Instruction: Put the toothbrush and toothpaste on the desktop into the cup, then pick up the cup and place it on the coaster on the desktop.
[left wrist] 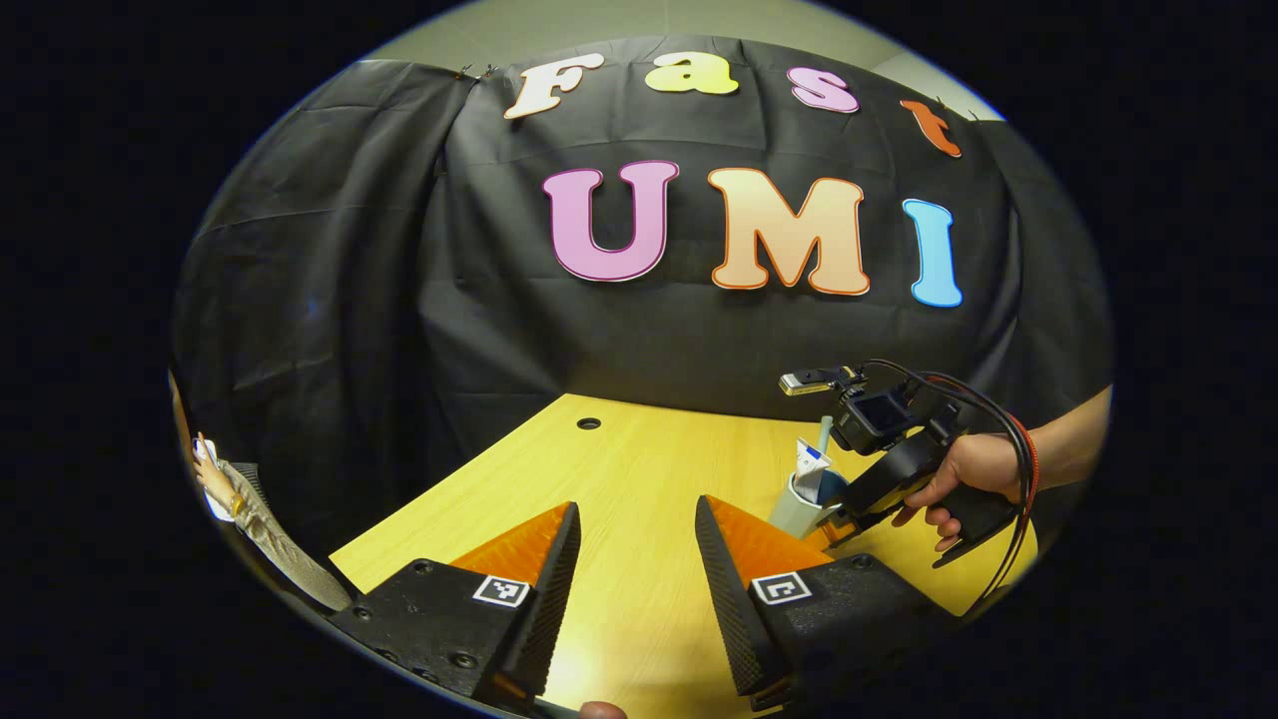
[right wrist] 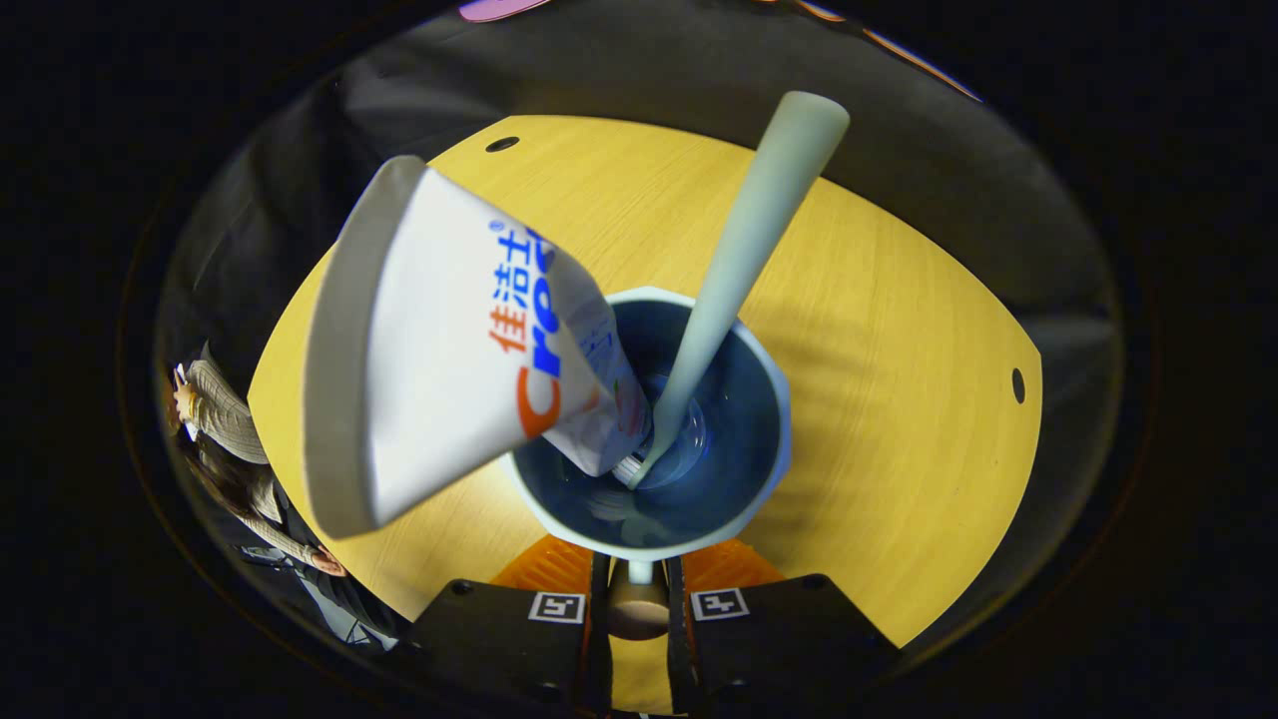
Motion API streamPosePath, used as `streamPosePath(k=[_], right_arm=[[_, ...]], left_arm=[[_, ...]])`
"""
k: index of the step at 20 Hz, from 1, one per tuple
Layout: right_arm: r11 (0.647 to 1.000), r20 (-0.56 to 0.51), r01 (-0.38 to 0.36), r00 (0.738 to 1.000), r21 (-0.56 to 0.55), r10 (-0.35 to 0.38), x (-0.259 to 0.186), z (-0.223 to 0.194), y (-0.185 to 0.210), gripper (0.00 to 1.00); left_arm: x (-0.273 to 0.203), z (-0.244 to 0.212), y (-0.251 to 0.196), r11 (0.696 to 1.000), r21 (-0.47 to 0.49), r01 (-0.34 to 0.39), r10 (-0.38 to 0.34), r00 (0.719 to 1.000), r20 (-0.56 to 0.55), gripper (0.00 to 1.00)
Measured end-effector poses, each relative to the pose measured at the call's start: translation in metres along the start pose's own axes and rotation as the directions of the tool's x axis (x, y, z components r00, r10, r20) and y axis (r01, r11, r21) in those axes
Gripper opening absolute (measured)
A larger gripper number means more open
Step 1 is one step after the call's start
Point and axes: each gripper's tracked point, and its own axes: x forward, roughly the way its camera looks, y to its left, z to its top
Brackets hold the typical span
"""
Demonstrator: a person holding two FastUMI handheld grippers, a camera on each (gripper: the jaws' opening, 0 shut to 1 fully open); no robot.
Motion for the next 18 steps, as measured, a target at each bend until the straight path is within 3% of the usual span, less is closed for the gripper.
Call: streamPosePath(k=[13, 18], right_arm=[[1.000, -0.016, 0.029, 0.999, -0.008, -0.029, -0.0008, -0.0010, -0.0024, 0.24], [0.999, -0.012, 0.046, 0.999, -0.008, -0.046, -0.0001, -0.0049, 0.0043, 0.29]], left_arm=[[-0.0058, -0.0015, 0.0119, 1.000, 0.027, 0.010, -0.009, 1.000, -0.005, 0.65], [-0.0059, -0.0011, 0.0101, 0.999, 0.031, 0.021, -0.021, 1.000, -0.009, 0.65]])
